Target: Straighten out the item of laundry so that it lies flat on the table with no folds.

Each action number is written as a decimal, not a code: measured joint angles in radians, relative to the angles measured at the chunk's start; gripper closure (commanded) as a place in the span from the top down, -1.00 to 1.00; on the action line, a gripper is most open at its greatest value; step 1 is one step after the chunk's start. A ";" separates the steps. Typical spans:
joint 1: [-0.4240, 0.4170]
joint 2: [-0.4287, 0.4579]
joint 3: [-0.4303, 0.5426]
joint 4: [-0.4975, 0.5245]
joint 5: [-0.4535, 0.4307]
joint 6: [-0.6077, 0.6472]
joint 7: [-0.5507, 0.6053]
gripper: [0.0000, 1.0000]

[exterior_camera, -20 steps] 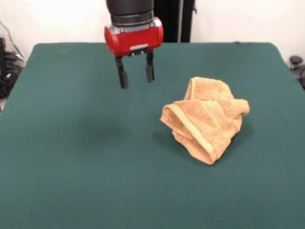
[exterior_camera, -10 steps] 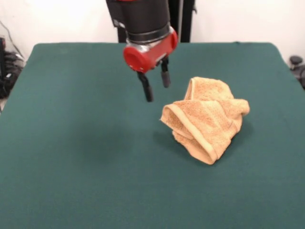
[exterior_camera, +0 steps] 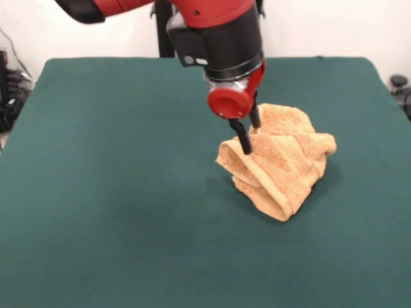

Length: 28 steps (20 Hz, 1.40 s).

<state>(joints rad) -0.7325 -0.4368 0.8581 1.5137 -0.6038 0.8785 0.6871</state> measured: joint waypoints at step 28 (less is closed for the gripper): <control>-0.165 0.206 0.186 -0.134 0.017 0.010 -0.158 1.00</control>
<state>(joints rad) -0.8974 -0.2310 1.0436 1.3796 -0.5870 0.8884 0.5288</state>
